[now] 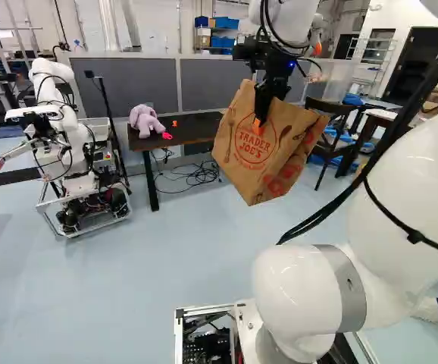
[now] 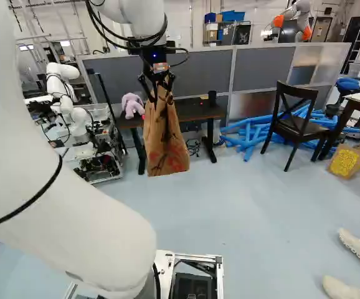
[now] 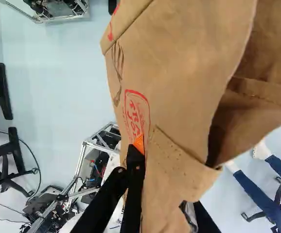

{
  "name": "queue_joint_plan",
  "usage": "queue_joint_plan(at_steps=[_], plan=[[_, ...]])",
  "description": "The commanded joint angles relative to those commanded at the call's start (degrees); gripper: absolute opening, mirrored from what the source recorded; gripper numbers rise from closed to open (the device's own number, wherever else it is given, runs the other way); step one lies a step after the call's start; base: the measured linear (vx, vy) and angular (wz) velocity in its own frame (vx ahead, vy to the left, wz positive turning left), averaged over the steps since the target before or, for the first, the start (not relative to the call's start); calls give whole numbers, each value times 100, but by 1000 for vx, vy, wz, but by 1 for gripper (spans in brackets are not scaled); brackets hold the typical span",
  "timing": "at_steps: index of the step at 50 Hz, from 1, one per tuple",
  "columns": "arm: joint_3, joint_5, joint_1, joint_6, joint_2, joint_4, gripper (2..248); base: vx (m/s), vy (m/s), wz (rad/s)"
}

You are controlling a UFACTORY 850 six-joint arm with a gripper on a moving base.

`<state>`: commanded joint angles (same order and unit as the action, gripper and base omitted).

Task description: Pick up the bag on the ground and place it on the table

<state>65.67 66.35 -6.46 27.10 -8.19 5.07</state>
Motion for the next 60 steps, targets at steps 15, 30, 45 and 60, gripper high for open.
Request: queue_joint_plan(at_steps=[15,30,45,60], plan=[[0,0,0,0,0,0,21,137,-2,-14],[0,0,0,0,0,0,21,144,-26,2],[0,0,0,0,0,0,21,124,-38,3],[0,0,0,0,0,0,21,118,-59,4]])
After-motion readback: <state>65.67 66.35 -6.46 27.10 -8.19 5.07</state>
